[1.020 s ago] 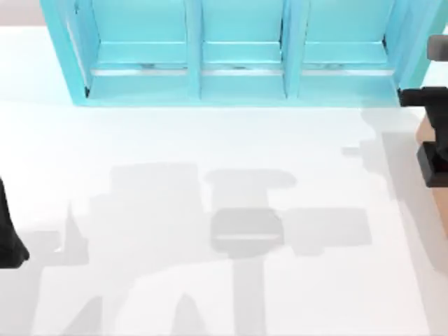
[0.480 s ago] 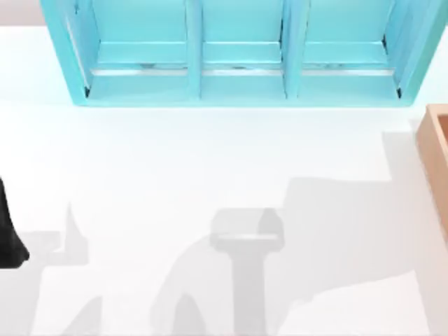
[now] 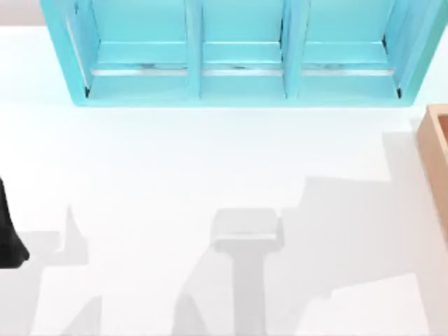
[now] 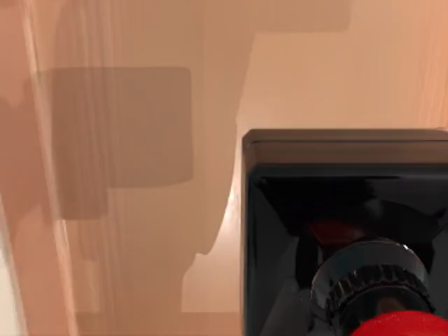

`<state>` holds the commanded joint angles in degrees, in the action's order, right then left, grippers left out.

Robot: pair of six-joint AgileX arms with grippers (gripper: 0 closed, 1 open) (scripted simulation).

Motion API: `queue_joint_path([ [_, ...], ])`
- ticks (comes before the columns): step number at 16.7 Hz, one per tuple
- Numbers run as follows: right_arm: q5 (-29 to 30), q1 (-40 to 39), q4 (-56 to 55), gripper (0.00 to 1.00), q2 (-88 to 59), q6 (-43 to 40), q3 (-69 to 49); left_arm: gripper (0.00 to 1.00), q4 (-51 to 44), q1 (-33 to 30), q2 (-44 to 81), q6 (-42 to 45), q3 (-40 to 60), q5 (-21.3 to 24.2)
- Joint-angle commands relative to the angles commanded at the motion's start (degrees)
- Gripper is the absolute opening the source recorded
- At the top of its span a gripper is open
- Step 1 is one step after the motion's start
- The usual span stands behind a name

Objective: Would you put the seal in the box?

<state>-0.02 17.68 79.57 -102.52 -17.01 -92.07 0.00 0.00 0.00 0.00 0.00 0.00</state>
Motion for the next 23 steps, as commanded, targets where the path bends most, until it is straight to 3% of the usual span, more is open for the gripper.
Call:
queue_joint_path([
  [5,-0.04,0.01,-9.88,0.00,0.17,0.07,9.95,1.00,0.00,0.00,0.00,0.00,0.00,0.00],
  [9,-0.02,0.03,-10.52,0.00,0.16,0.07,10.58,1.00,0.00,0.00,0.00,0.00,0.00,0.00],
  [22,-0.02,0.03,-10.52,0.98,0.16,0.07,10.58,1.00,0.00,0.00,0.00,0.00,0.00,0.00],
  [23,-0.02,0.03,-10.52,1.00,0.16,0.07,10.58,1.00,0.00,0.00,0.00,0.00,0.00,0.00],
])
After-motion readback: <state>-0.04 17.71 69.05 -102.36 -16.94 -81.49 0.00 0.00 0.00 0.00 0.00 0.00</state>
